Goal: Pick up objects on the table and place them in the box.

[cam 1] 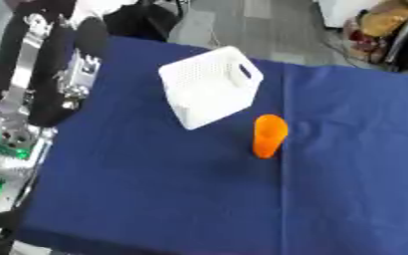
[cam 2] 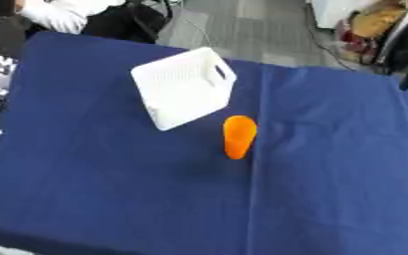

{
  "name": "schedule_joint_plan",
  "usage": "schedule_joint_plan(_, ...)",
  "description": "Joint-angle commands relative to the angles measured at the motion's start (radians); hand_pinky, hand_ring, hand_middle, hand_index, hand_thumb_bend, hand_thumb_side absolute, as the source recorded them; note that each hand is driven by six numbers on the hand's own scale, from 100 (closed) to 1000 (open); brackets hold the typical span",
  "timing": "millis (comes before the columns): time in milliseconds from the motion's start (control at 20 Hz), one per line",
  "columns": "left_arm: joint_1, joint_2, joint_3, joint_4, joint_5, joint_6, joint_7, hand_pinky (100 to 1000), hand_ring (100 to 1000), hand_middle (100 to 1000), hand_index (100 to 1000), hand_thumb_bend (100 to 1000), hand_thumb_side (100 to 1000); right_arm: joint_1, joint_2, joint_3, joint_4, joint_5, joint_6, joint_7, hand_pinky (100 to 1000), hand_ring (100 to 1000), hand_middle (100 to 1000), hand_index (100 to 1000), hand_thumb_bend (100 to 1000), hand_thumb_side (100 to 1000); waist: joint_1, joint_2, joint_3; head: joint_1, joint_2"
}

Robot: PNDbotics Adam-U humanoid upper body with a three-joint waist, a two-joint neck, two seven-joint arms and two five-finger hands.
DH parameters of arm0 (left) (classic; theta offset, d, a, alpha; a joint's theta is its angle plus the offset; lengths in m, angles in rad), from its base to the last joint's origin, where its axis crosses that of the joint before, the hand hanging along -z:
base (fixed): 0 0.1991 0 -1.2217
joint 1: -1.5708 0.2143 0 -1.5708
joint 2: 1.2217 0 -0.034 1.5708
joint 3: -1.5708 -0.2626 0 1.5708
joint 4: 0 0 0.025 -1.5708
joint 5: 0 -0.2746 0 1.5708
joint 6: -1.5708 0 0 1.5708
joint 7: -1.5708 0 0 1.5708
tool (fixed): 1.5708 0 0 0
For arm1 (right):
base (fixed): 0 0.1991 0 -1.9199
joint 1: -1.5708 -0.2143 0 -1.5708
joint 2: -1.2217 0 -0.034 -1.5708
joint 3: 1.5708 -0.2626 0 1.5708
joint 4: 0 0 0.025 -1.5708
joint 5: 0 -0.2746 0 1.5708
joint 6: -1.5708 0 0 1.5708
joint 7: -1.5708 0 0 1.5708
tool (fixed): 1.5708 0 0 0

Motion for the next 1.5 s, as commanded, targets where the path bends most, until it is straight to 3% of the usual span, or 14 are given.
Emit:
schedule_joint_plan(50,-0.01,0.023,0.008,-0.014,-0.006,-0.001,0.0,1000,885,968,885,143,826,0.007,-0.095,0.045,-0.016,0.087,0.034,0.055,567,720,783,779,445,1000,0.002,-0.005,0.003,-0.005,-0.017)
schedule_joint_plan(350,-0.015,0.022,0.007,-0.014,-0.005,-0.003,0.0,1000,885,968,885,143,825,-0.005,-0.169,0.125,-0.016,0.193,0.032,0.115,732,794,843,790,455,1000,0.0,-0.003,0.011,-0.01,-0.013)
schedule_joint_plan(600,-0.018,0.021,0.005,-0.014,0.0,-0.004,-0.001,1000,885,968,884,143,824,-0.04,-0.174,0.159,-0.016,0.22,0.035,0.165,775,810,864,804,470,1000,0.001,-0.006,0.018,-0.013,-0.015)
schedule_joint_plan(750,-0.018,0.021,0.004,-0.014,0.002,-0.007,-0.001,1000,885,968,883,143,824,-0.064,-0.164,0.173,-0.016,0.248,0.062,0.203,867,856,902,829,468,1000,0.003,-0.007,0.019,-0.016,-0.013)
schedule_joint_plan(1150,-0.009,0.02,0.006,-0.014,0.001,-0.008,-0.001,1000,885,969,884,142,825,-0.131,-0.117,0.212,0.003,0.329,0.119,0.281,901,879,936,852,501,1000,0.007,-0.008,0.018,-0.017,-0.007)
schedule_joint_plan(1500,-0.008,0.017,0.006,-0.014,0.002,-0.009,0.0,1000,885,969,884,143,823,-0.196,-0.056,0.238,0.124,0.378,0.154,0.281,879,875,940,883,515,1000,0.008,-0.01,0.02,-0.016,-0.008)
